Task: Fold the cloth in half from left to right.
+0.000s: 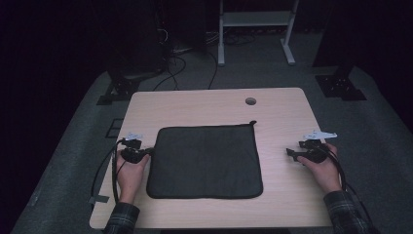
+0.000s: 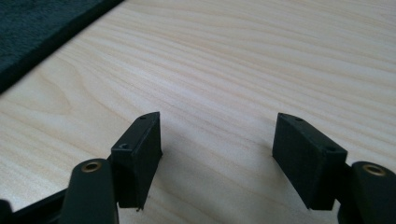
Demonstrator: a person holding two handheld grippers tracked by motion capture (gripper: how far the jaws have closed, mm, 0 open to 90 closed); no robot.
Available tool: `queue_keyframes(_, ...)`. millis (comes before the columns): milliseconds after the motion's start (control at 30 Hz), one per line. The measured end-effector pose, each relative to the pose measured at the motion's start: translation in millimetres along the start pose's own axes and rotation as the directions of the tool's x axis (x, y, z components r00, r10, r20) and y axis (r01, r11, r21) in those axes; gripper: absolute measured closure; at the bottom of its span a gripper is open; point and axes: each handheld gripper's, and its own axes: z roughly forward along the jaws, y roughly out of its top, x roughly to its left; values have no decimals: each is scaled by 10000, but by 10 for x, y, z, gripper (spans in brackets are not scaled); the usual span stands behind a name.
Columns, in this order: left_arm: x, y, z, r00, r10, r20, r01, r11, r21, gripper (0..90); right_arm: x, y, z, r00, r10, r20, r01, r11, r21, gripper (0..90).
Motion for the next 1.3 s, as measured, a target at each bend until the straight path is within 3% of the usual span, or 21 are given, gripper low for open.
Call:
queue_keyframes(233, 1, 24, -59, 9984, -252, 503, 270, 9990, -345, 883, 6, 4, 4, 10000, 22, 11, -22, 10000, 21, 303)
queue_keyframes(467, -143, 123, -112, 9927, -141, 1197, 235, 9967, -778, 883, 7, 8, 10, 10000, 30, 36, -30, 10000, 29, 295)
queue_keyframes(800, -390, 230, -45, 9779, 237, 2077, -27, 9949, -1004, 882, 5, 16, 19, 10000, -6, 32, 6, 10000, 27, 288)
queue_keyframes(967, -488, 291, 35, 9672, 295, 2523, -44, 9950, -994, 881, 5, 16, 20, 10000, -6, 29, 6, 10000, 28, 288)
queue_keyframes(1300, -756, 401, 204, 9457, 832, 3141, -592, 9946, -852, 881, 8, 14, 17, 10000, 11, 27, -12, 10000, 45, 287)
